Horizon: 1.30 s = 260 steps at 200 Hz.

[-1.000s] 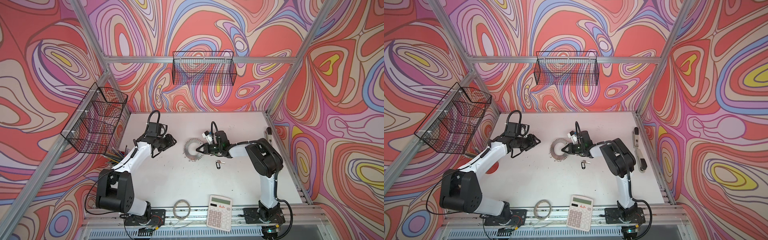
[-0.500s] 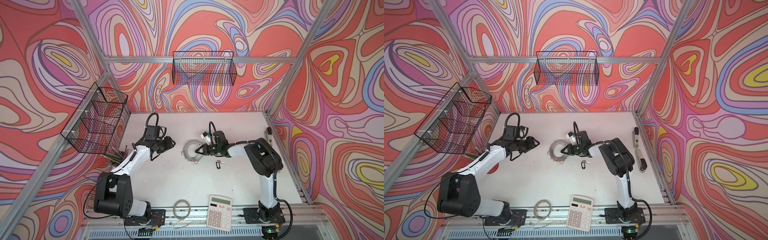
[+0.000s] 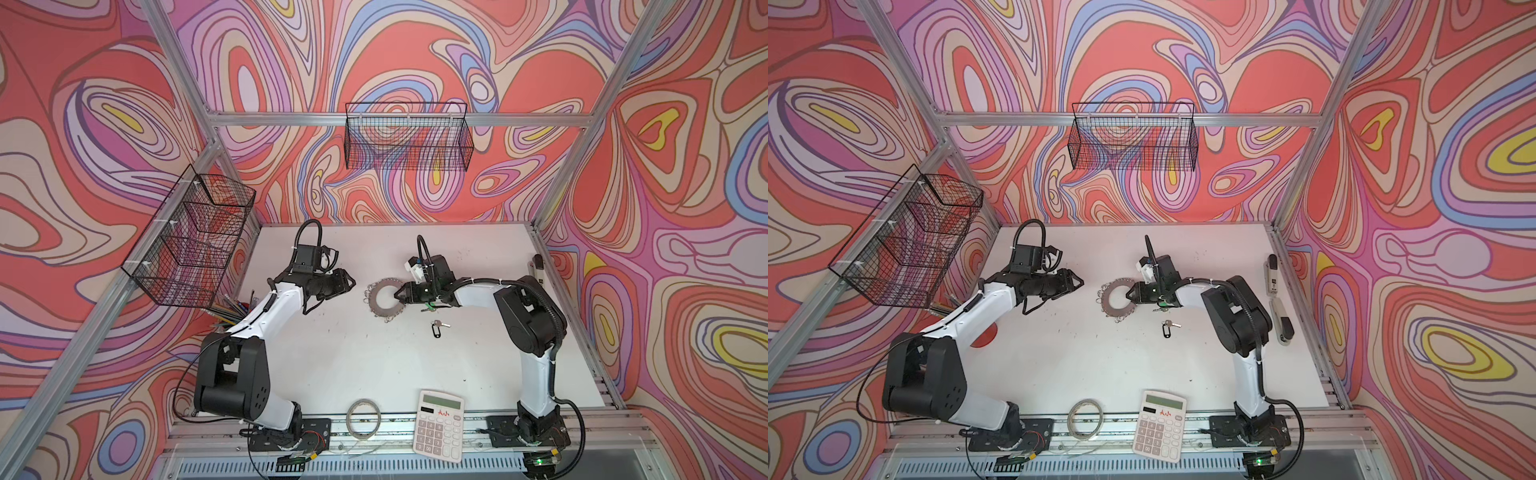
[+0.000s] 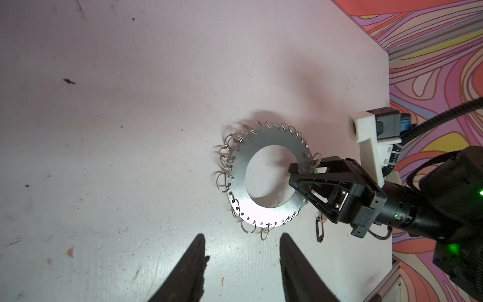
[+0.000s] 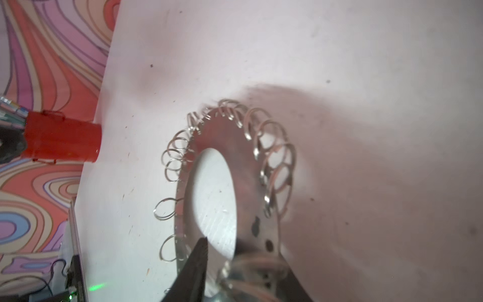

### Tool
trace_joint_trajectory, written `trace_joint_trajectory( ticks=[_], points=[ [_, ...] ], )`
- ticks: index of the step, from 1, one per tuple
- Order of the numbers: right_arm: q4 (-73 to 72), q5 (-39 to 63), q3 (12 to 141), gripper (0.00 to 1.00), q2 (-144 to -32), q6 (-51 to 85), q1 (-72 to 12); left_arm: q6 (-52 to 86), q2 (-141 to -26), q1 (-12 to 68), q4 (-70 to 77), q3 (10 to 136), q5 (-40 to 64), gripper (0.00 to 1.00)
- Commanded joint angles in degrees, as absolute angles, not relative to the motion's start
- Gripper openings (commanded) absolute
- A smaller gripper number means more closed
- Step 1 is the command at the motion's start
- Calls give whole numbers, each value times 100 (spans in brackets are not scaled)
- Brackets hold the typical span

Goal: Attach keys to a key ring
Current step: Place the keyring at the center of the table, then pick up the keyring from the center of the table.

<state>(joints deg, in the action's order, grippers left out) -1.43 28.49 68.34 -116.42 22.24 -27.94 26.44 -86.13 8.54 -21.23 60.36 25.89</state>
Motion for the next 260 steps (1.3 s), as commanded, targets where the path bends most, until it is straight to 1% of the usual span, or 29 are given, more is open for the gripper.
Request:
trace_joint_trajectory(
  ticks=[1, 32, 82, 89, 91, 94, 99, 103, 108, 111, 114, 123, 130, 148, 158, 167, 168, 171, 174, 191, 199, 219, 238, 244, 252, 260],
  points=[
    [176, 1968, 6842, 52, -11114, 1854, -2817, 2300, -8572, 833, -2495, 6213, 2221, 51],
    [211, 1249, 6709, 64, -10627, 1654, -2820, 2204, -8517, 835, -2492, 6240, 2020, 58],
    [237, 650, 6643, 72, -10261, 1499, -2810, 2040, -8424, 826, -2548, 6355, 1657, 67],
    [233, 538, 6621, 74, -10213, 1494, -2808, 2023, -8426, 822, -2547, 6380, 1574, 69],
    [219, 508, 6604, 75, -10182, 1494, -2809, 2022, -8428, 825, -2548, 6385, 1549, 72],
    [200, 458, 6592, 79, -10152, 1494, -2805, 2022, -8429, 819, -2549, 6389, 1511, 76],
    [158, 385, 6552, 82, -10123, 1492, -2799, 2016, -8425, 817, -2549, 6406, 1448, 79],
    [127, 325, 6531, 87, -10122, 1482, -2797, 2013, -8426, 817, -2527, 6415, 1393, 82],
    [92, 241, 6494, 89, -9922, 1460, -2786, 2017, -8418, 810, -2512, 6424, 1327, 84],
    [76, 180, 6481, 93, -9885, 1455, -2775, 2015, -8419, 809, -2495, 6417, 1283, 85],
    [64, 147, 6466, 95, -9839, 1444, -2757, 2013, -8408, 809, -2476, 6419, 1243, 85],
    [40, 32, 6432, 95, -9724, 1387, -2693, 1976, -8388, 800, -2382, 6419, 1125, 85],
    [35, -82, 6417, 96, -9651, 1351, -2624, 1916, -8357, 791, -2302, 6408, 997, 88],
    [26, -629, 6332, 96, -9412, 1239, -2395, 1731, -8265, 761, -2007, 6303, 484, 88],
    [-174, -983, 6124, 96, -9206, 1073, -2284, 1515, -8145, 756, -1599, 6067, 166, 88],
    [-780, -1269, 5656, 96, -8891, 729, -2230, 1256, -7939, 756, -890, 5640, -107, 88],
    [-878, -1294, 5584, 96, -8849, 681, -2227, 1239, -7911, 756, -797, 5580, -133, 89],
    [-1180, -1346, 5364, 96, -8733, 538, -2216, 1118, -7831, 756, -505, 5393, -204, 98],
    [-1505, -1403, 5142, 96, -8610, 397, -2201, 1029, -7765, 756, -187, 5185, -276, 100],
    [-3306, -1562, 3946, 98, -8032, -409, -2104, 291, -7359, 756, 1444, 4044, -543, 100],
    [-3670, -1612, 3625, 98, -7905, -646, -2019, 54, -7294, 748, 1906, 3716, -702, 100],
    [-3438, -1826, 3440, 98, -7739, -287, -1600, 19, -7394, 671, 1881, 3506, -933, 100],
    [-4352, -1662, 2663, 98, -7607, 175, -1149, -87, -7548, 650, 2768, 3031, -834, 100],
    [-4622, -1611, 2469, 98, -7650, 256, -1037, -147, -7597, 650, 2851, 3015, -859, 100],
    [-4735, -1633, 2346, 98, -7739, 273, -963, -156, -7696, 634, 2924, 3015, -927, 100],
    [-4803, -1695, 2268, 98, -7862, 161, -961, -170, -7803, 598, 3247, 2695, -929, 100]
  ],
)
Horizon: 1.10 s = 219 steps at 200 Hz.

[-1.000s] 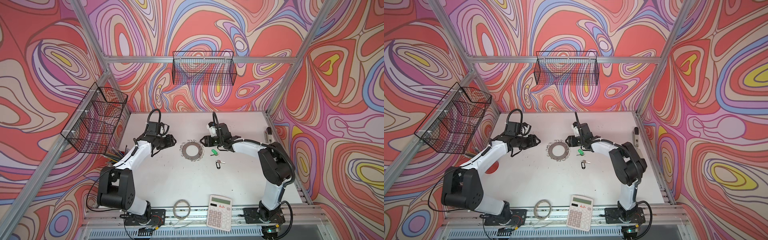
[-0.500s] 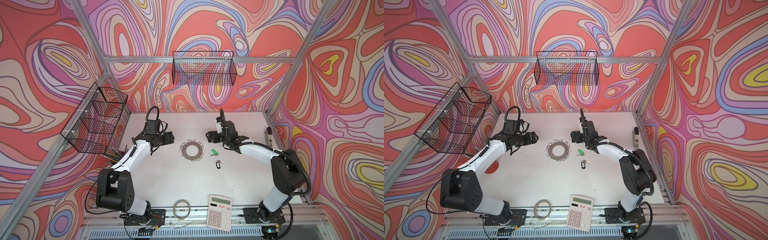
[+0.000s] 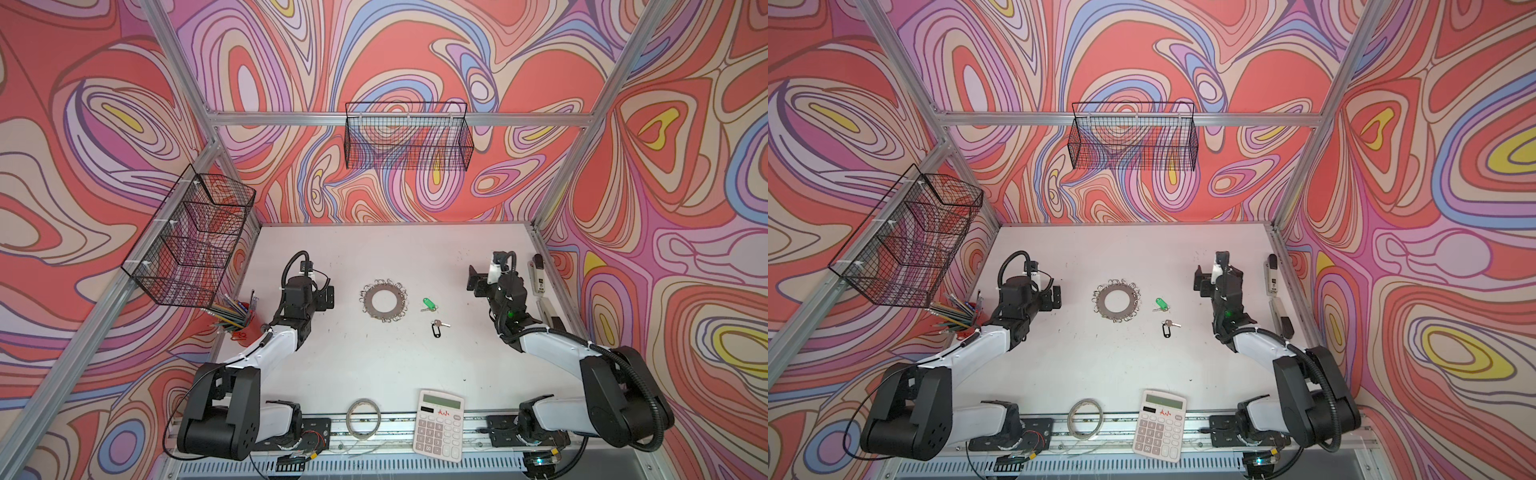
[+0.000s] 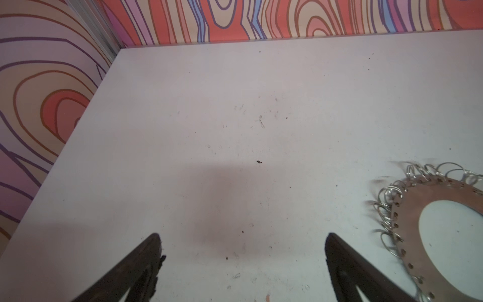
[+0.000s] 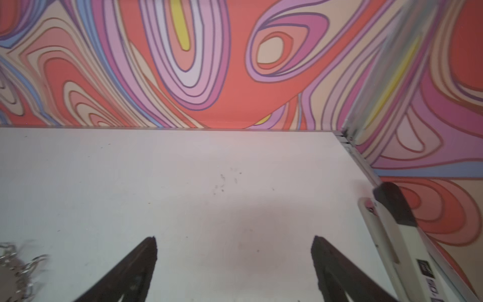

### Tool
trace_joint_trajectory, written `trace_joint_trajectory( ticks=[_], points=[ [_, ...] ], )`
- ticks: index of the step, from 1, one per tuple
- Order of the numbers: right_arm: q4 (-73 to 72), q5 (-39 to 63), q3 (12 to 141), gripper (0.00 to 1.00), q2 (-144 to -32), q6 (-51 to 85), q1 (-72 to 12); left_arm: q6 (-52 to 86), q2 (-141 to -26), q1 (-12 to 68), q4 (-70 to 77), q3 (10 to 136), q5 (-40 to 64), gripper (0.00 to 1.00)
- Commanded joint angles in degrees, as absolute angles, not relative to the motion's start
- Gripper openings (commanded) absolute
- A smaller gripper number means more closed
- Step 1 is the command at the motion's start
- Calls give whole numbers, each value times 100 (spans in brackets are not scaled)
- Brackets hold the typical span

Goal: Attach keys to a key ring
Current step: Pick up the keyring from the center of the table.

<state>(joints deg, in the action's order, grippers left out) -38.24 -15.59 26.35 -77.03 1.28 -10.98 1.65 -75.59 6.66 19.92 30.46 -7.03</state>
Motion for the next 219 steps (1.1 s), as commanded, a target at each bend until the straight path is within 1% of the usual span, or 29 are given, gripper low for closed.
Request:
trace_joint_trajectory(
  ticks=[1, 42, 50, 58, 64, 70, 84, 96, 108, 118, 129, 145, 161, 219],
  points=[
    [-4814, -1705, 2264, 98, -7877, 155, -959, -173, -7817, 594, 3272, 2679, -926, 100],
    [-6460, -1988, 1603, 98, -8620, -1, -845, -122, -8420, 326, 4690, 2209, -541, 100],
    [-6691, -1795, 1543, 98, -8688, -71, -826, -91, -8548, 310, 4866, 2171, -554, 100],
    [-7164, -1849, 1493, 98, -8872, -134, -797, -72, -8701, 299, 5145, 2093, -591, 100],
    [-7090, -1908, 1552, 98, -8982, -30, -767, -35, -8808, 278, 5382, 2016, -624, 100],
    [-7189, -1730, 1553, 98, -9121, 8, -668, -16, -8900, 244, 5657, 1943, -623, 100],
    [-7838, -1654, 1442, 98, -9583, 79, -594, 113, -8741, 160, 5404, 1938, -564, 100],
    [-8414, -1571, 1350, 98, -9919, -1, -585, 210, -8824, 62, 5672, 1865, -525, 100],
    [-7982, -1519, 1430, 98, -9778, 64, -573, 334, -8802, 18, 5491, 1940, -619, 100],
    [-7911, -1408, 1557, 98, -9853, 46, -535, 344, -8800, 15, 5306, 2020, -617, 100],
    [-7231, -1229, 1830, 98, -9787, 14, -525, 325, -8837, 17, 5378, 2026, -615, 100],
    [-6628, -1015, 2153, 98, -9801, 9, -461, 318, -8836, 16, 5257, 2076, -598, 100],
    [-6399, -946, 2270, 98, -9809, 101, -367, 311, -8825, 19, 5258, 2072, -606, 100],
    [-6482, -949, 2232, 98, -9800, 88, -352, 323, -8818, 18, 5273, 2057, -598, 100]
  ],
)
